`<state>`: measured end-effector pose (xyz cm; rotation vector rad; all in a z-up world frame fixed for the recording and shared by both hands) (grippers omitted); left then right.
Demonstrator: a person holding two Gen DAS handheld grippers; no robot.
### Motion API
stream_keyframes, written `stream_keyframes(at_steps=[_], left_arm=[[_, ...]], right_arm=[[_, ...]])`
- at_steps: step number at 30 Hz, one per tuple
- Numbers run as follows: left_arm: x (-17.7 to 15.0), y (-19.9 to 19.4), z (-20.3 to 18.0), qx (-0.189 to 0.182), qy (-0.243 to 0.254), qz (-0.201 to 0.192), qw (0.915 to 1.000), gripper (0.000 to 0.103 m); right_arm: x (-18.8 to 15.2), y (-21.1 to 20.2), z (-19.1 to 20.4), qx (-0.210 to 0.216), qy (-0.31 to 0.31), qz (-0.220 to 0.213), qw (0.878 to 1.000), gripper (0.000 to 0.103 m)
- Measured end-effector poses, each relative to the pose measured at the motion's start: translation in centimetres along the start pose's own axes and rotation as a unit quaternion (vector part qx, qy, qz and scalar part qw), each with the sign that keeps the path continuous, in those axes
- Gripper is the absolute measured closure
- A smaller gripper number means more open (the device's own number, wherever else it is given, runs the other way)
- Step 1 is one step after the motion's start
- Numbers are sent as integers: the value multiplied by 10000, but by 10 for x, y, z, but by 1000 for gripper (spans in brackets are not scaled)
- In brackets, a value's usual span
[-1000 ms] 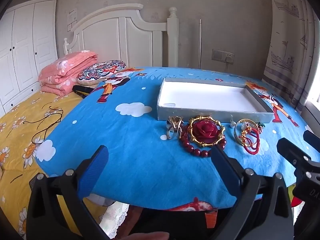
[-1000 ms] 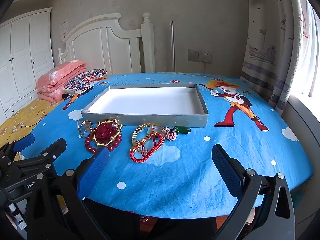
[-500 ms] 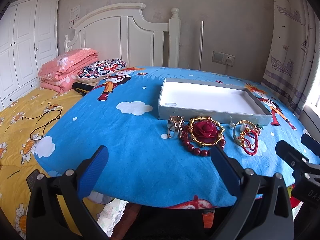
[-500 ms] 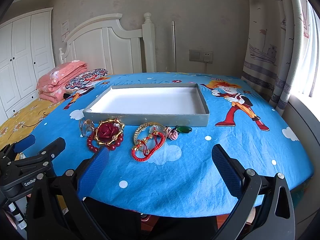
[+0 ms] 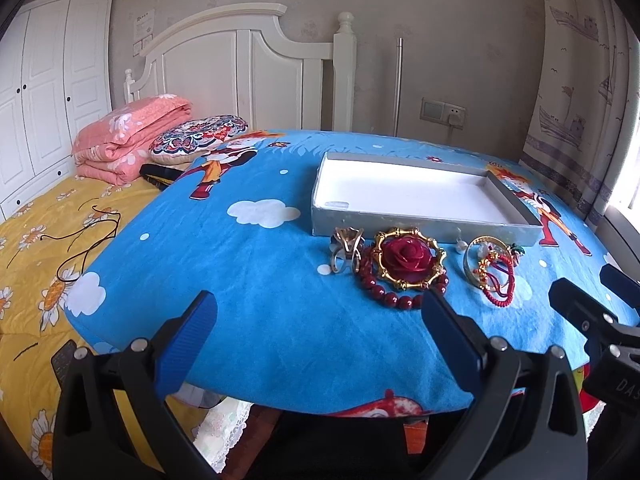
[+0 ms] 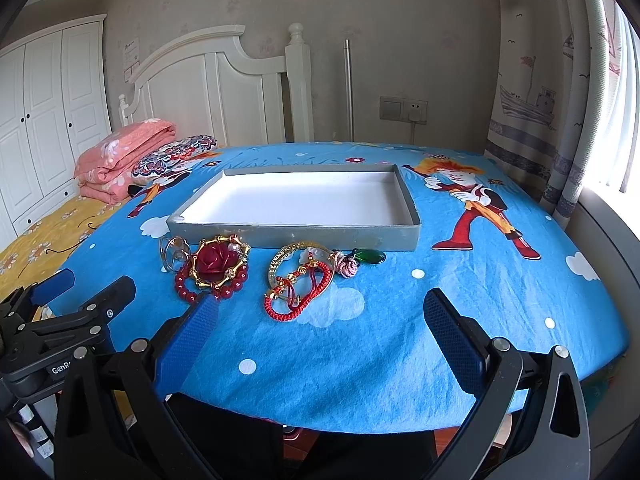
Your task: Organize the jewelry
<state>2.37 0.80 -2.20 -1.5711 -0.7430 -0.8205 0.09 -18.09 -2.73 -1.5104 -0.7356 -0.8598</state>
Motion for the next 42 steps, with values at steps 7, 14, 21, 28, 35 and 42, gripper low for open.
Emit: stream_keyframes(at_steps=[7, 14, 21, 28, 35, 42], left_arm=[[0, 1, -1, -9, 53, 1, 10000, 4], [0, 0, 0, -6, 39, 10, 10000, 4], [0, 1, 0, -7, 32, 29, 10000, 4], [-1, 2, 1, -13, 19, 54, 10000, 4], [-2, 2, 0, -44, 59, 85, 9999, 4], [-3, 3, -1, -38, 80, 100, 9999, 4]], right_arm=[[-1, 0, -1, 24, 7, 5, 10000, 7], [0, 1, -2, 24, 9, 16, 10000, 7], [-4, 2, -1, 59, 20, 54, 10000, 7], [-5, 3, -2, 66, 26, 66, 10000, 7], [-3, 2, -4, 36, 13, 35, 10000, 7], [-2, 1, -4, 36, 12, 47, 10000, 7]])
Point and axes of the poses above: each gripper's, at about its wrist camera, not at the fingertips, and y roughly the way its jaws point, z to its left, x to its top, the point moved 4 cm from there along y, roughly the way its jaws point, and after that the axes turned 9 degrees about -x, right-handed, at the moved point
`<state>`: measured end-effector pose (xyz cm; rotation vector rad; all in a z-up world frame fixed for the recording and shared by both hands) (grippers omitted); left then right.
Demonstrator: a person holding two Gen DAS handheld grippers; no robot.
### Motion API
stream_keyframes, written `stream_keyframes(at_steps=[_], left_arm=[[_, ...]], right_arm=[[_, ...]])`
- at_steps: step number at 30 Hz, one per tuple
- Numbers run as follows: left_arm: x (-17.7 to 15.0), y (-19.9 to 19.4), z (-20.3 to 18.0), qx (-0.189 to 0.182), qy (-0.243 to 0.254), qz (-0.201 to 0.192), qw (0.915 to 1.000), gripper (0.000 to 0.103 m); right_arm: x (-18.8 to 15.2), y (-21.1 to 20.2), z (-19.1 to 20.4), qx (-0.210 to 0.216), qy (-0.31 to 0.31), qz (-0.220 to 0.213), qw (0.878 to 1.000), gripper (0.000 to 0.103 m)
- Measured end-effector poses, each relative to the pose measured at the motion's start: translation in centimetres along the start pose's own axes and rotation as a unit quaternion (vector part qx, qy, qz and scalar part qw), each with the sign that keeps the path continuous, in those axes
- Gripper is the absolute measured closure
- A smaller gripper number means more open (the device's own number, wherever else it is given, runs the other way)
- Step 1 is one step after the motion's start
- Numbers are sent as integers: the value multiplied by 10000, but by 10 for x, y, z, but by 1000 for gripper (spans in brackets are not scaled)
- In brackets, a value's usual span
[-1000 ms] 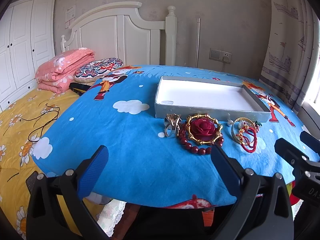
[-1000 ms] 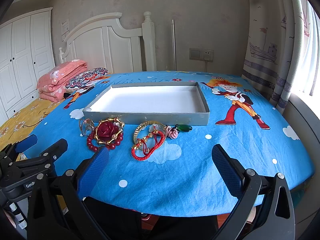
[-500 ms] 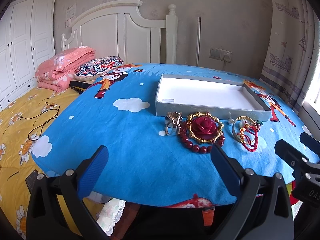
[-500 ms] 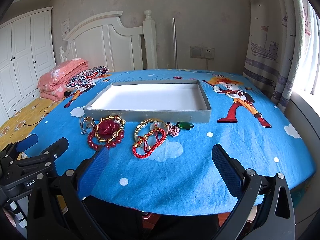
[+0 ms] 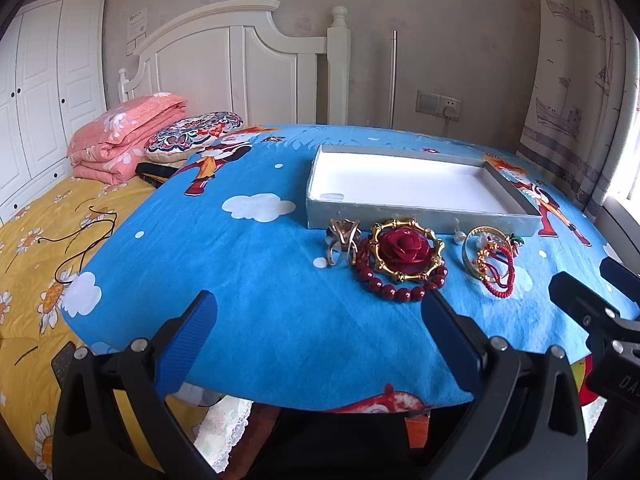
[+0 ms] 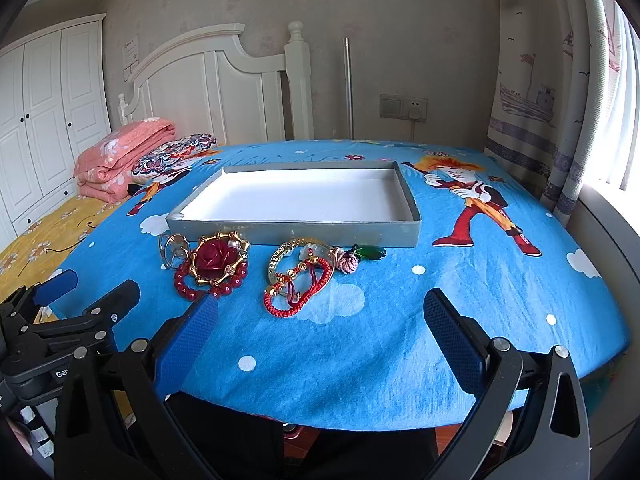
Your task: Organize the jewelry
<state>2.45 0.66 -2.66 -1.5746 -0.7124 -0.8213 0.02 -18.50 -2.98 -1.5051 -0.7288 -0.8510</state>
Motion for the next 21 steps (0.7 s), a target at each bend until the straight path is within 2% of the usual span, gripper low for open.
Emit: stream_keyframes(at_steps=[10, 18, 21], left_arm=[[0, -1, -2, 52, 78, -50, 9999, 4], [4, -1, 1, 119, 247, -273, 9993, 4], [3, 5, 4, 156, 302, -254, 9991, 4]], right_arm=[[4, -1, 3, -25, -74, -142, 9999, 7], [2, 8, 1, 72, 10, -284, 9996, 7], [1, 17, 1, 74, 35, -272, 9996, 11]])
Point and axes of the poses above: each gripper's, at about its wrist camera, not at the fingertips, and y roughly the way its jaws point, z to its left, x to its top, the point moved 4 cm from there along y, roughly the way its jaws point, and after that the axes turned 9 degrees about -x, right-handed, at the moved point
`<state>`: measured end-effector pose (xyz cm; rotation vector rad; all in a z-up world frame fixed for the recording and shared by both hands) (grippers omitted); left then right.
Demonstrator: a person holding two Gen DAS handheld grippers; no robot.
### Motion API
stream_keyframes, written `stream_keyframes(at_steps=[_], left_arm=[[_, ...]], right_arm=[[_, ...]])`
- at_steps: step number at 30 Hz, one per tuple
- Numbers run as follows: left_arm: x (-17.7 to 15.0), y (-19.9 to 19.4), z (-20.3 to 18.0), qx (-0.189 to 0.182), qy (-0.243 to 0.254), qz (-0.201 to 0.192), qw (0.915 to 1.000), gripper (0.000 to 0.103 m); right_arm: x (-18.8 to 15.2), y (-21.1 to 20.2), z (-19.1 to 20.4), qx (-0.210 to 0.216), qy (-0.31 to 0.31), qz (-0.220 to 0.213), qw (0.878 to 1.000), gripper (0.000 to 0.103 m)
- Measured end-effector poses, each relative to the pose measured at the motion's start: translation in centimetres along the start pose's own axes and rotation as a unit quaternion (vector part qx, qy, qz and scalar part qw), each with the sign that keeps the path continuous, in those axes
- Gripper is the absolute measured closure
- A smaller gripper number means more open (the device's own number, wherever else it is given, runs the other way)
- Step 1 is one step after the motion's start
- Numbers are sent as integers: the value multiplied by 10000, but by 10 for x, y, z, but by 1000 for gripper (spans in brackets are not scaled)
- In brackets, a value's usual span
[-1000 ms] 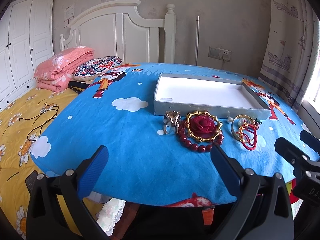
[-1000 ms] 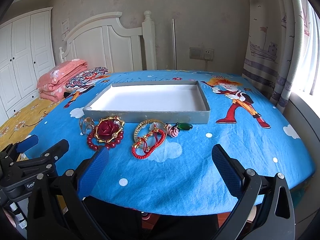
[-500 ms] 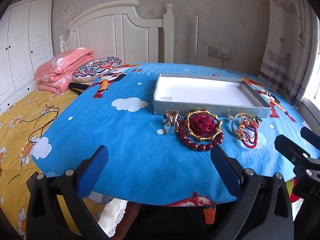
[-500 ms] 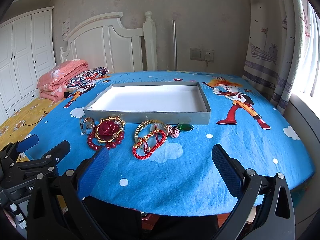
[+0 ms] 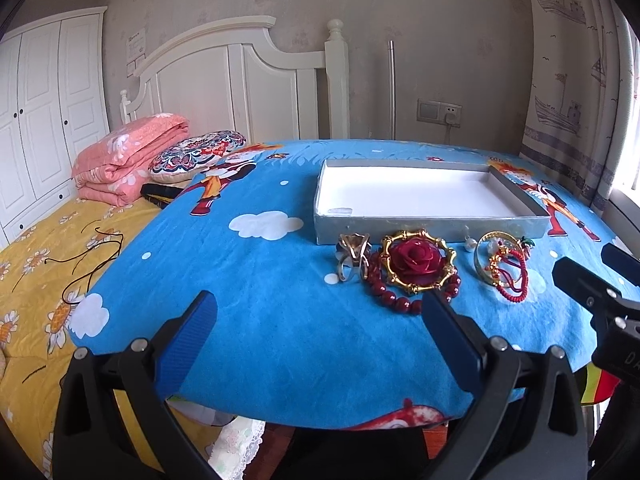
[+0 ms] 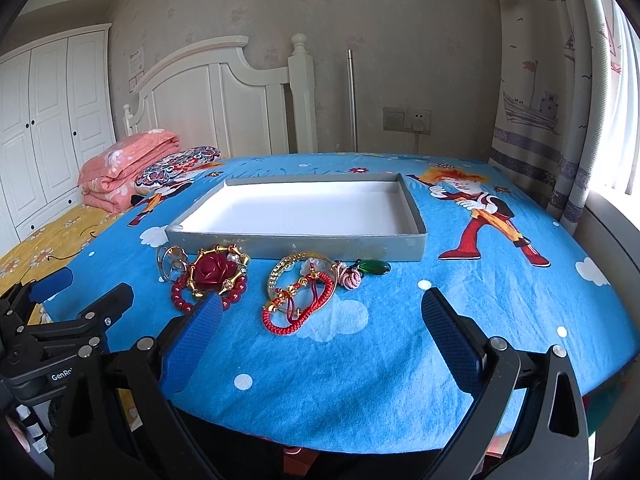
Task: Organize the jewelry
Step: 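Grasp the gold ring with left tool while right tool grasps red string bracelet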
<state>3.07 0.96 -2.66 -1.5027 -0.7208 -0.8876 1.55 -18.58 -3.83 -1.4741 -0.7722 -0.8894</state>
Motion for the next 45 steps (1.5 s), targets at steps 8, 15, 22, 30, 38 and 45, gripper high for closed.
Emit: stream_keyframes(at_steps=[8, 15, 22, 30, 38, 45], left_arm=[[2, 22, 7, -253, -101, 36, 9996, 6], [19, 60, 6, -383, -314, 209, 9986, 21], [25, 82, -2, -355, -293, 271, 9986, 49], [22, 80, 4, -313, -267, 214, 9989, 93], [15, 59, 11, -146, -230, 14, 9996, 94], [7, 54, 13, -173, -240, 25, 9996, 94]], right_arm=[[-7, 26, 16, 95, -232, 151, 9996, 28], [-7, 41, 16, 86, -172, 196, 9996, 28], [-9, 50, 14, 180, -125, 277, 9994, 34], [-15, 54, 21, 415, -141, 369, 9984, 45], [-18, 50, 30, 554, -208, 369, 9976, 66], [-22, 44, 27, 514, -244, 345, 9978, 80]])
Point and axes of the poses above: each gripper's, at about its wrist camera, not at the fingertips, and y roughly the way its jaws point, z to its left, x to its top, the point moved 4 cm from there along y, roughly the way its jaws point, and after that the axes turned 9 degrees about -x, right-handed, at the moved point
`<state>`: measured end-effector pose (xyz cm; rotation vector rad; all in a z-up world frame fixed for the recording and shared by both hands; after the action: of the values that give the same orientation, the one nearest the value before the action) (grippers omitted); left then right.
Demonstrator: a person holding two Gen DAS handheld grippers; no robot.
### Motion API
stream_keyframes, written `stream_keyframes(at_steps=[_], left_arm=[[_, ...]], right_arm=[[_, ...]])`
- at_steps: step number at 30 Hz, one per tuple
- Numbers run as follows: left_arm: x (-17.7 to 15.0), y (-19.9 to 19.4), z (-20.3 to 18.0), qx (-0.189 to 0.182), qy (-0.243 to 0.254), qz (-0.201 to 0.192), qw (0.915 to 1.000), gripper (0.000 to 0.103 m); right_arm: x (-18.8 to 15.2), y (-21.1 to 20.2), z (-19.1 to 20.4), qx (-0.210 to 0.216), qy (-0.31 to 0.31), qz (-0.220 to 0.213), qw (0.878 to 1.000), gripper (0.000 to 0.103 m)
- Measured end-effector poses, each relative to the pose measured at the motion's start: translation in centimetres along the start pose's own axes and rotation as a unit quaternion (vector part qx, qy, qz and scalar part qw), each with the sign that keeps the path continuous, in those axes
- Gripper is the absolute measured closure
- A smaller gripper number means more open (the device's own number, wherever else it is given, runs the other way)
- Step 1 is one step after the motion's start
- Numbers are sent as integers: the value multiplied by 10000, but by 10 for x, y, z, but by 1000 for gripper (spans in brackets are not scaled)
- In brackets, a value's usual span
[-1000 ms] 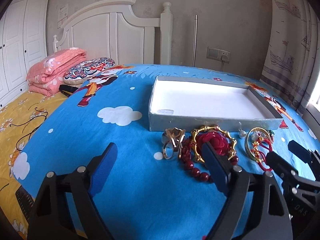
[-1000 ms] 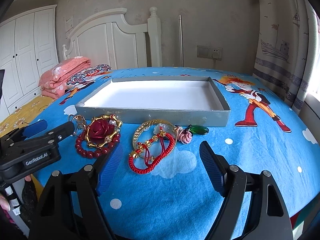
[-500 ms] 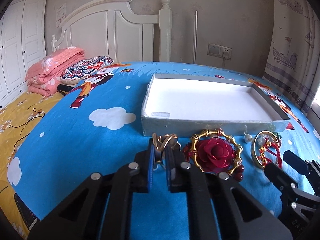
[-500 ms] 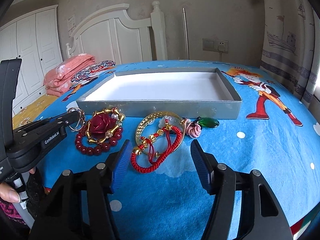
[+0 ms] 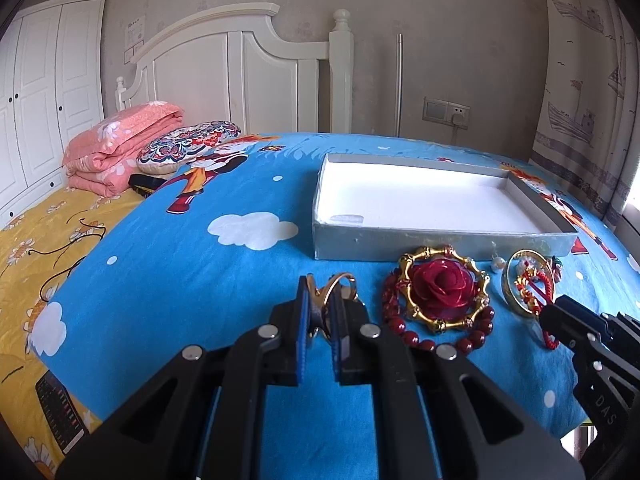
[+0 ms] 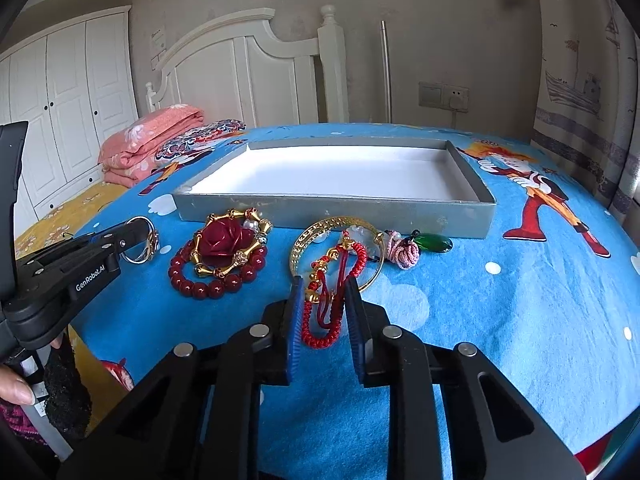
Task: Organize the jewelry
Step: 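Grasp the gold ring with left tool while right tool grasps red string bracelet, then drop the gold ring in tray with left tool while right tool drops string bracelet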
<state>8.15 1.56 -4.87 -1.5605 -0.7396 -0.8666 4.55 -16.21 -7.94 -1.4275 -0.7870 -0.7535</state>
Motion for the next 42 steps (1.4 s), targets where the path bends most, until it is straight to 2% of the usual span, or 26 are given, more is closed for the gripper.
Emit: stream_keyframes(at_steps=[3, 8, 9, 10, 12, 18, 24, 31, 36, 42], left_arm=[[-2, 2, 2, 7, -36, 43, 10000, 94], [-5, 5, 5, 82, -71, 66, 9999, 94], [-5, 6, 5, 98, -62, 62, 9999, 94], [-5, 6, 4, 104, -51, 63, 9999, 94], [-5, 5, 3, 88, -36, 63, 9999, 94], [-4, -4, 1, 34, 17, -46, 10000, 94], [-2, -17, -8, -25, 151, -229, 9996, 94], [-1, -20, -15, -50, 257, -246, 9994, 94], [9, -18, -22, -137, 317, -271, 9990, 94], [34, -7, -33, -186, 364, -351, 9985, 94]], right_arm=[[-2, 5, -2, -95, 29, 139, 9999, 79], [-4, 5, -4, -58, 57, 120, 9999, 78], [-4, 5, -5, -36, 68, 106, 9999, 79], [-4, 4, -5, -3, 83, 90, 9999, 87], [-3, 1, -6, 8, 90, 5, 10000, 92], [3, -22, -4, -74, -36, -438, 9990, 93], [8, -29, -5, -106, -46, -586, 9982, 95], [15, -35, -5, -116, -92, -781, 9968, 95], [29, -33, -7, -140, -50, -873, 9961, 95], [56, -26, -2, -141, -121, -1012, 9947, 95]])
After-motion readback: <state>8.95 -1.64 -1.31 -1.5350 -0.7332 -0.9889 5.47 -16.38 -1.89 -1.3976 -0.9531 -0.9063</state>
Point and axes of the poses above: each gripper's, at about its wrist camera, not at the fingertips, and y roughly the way its jaws point, z to its left, x to its top, the point moved 4 cm from there along y, roughly the way its jaws point, and after that the axes turned 9 degrees about -x, right-handed, at the moved point
